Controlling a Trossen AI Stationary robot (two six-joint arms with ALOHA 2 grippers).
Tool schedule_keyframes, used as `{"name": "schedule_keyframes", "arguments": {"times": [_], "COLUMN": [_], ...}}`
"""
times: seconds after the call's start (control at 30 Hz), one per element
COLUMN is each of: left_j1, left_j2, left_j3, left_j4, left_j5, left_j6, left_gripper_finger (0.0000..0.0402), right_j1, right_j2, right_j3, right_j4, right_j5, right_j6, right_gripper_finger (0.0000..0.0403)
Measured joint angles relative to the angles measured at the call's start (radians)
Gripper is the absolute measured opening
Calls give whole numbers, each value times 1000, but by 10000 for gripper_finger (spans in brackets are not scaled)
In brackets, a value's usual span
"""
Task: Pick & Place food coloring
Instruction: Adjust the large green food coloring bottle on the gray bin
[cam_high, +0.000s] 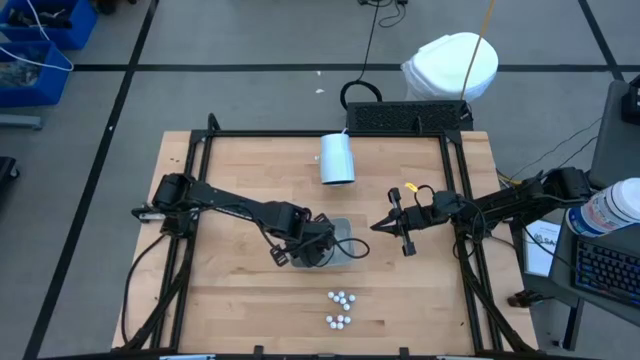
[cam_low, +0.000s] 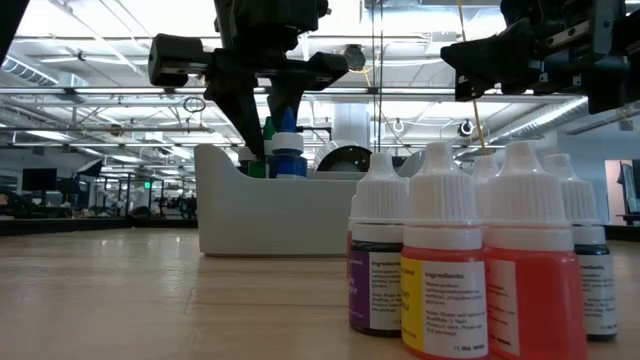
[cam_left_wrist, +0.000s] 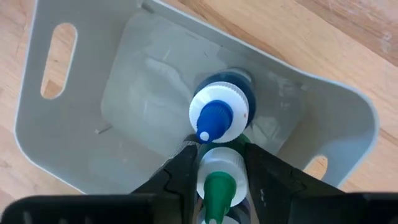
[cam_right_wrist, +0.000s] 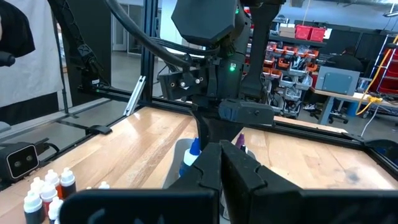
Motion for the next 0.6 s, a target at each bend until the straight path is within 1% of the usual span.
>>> {"name": "schedule_keyframes", "arguments": {"times": [0.2,0.43,0.6], "left_j1": [0,0,0], "left_j2": [0,0,0], "left_j3": [0,0,0], "left_j4": [-2,-5,-8], "left_j5": [-1,-10,-11], "left_j6": [-1,5,7], "left_gripper_finger": [137,114,126], "right_j1": [0,0,0], "right_j2": [0,0,0], "right_j3": [0,0,0], "right_j4": [0,0,0], "right_j5": [0,0,0], "right_j6": [0,-4,-16], "right_gripper_finger": [0,0,0]}}
